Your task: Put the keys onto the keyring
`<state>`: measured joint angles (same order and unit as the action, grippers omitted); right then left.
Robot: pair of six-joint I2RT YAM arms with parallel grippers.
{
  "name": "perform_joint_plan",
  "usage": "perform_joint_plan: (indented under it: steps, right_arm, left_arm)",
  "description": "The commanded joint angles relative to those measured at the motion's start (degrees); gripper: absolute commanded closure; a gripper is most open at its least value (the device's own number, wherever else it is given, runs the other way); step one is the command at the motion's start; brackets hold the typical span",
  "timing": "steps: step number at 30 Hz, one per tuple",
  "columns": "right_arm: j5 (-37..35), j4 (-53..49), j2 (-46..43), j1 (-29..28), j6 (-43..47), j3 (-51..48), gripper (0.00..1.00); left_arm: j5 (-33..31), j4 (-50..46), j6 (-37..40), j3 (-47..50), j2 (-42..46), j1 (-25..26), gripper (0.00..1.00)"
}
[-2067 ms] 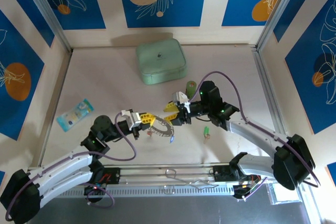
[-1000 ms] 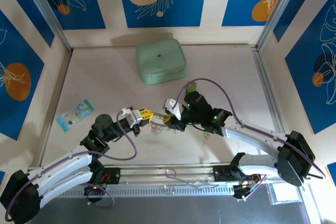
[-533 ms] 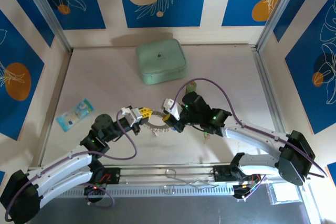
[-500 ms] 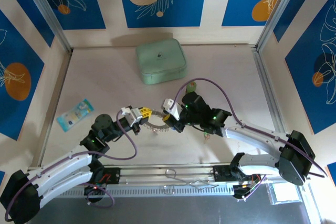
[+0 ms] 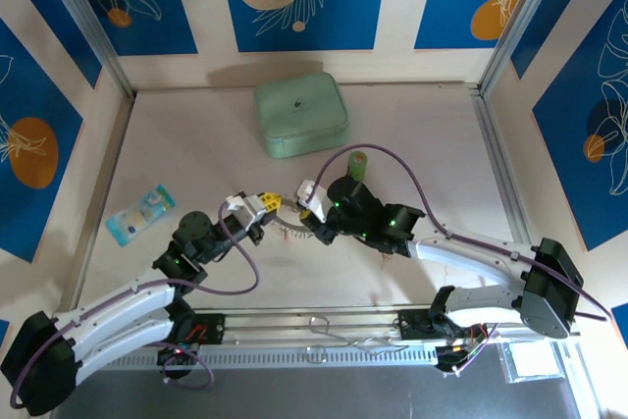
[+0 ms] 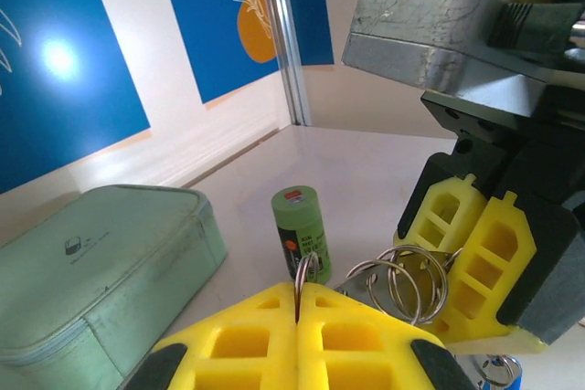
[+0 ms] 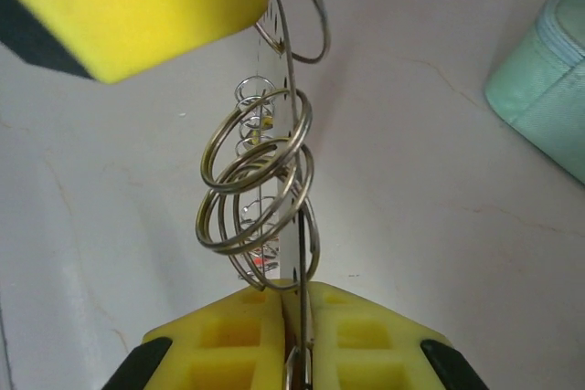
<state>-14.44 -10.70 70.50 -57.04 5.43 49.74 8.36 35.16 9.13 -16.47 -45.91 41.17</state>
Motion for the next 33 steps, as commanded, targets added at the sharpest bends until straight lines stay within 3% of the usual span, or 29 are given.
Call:
perform_joint_plan:
  steps: [1, 11, 15, 19, 23, 26, 33]
  right_arm:
    - [-1.3, 1.41, 0.61, -1.88, -1.6, 3.44, 1.0]
    - [-0.12, 3.62, 2.62, -3.41, -3.15, 4.74, 1.0]
    - [6.17, 6.79, 1.42, -2.87, -2.38, 1.98, 0.64]
    - [18.57, 5.87, -3.48, 1.1, 3.36, -0.95, 0.5]
    - [38.49, 2.67, -7.15, 13.47, 5.28, -2.66, 0.5]
    - [45.92, 9.49, -6.67, 22.04, 1.59, -5.25, 0.53]
    - [55.33, 27.61, 0.17, 24.47, -2.07, -8.36, 0.58]
  left_arm:
    - [-5.01, 1.24, 0.27, -1.42, -0.82, 0.14, 1.0]
    - [-11.42, 5.24, -2.19, -0.15, -2.72, 0.14, 1.0]
    - [-9.94, 8.14, -3.32, -0.2, -3.49, 0.14, 1.0]
    - [-7.1, 8.35, -3.02, -0.5, -3.22, 0.13, 1.0]
    - [-3.3, 8.59, -2.53, -0.16, -3.52, 0.07, 1.0]
    - [0.57, 10.97, -3.18, 0.86, -4.09, 0.13, 1.0]
    - [8.83, 14.33, -5.1, 1.09, -5.21, 0.14, 1.0]
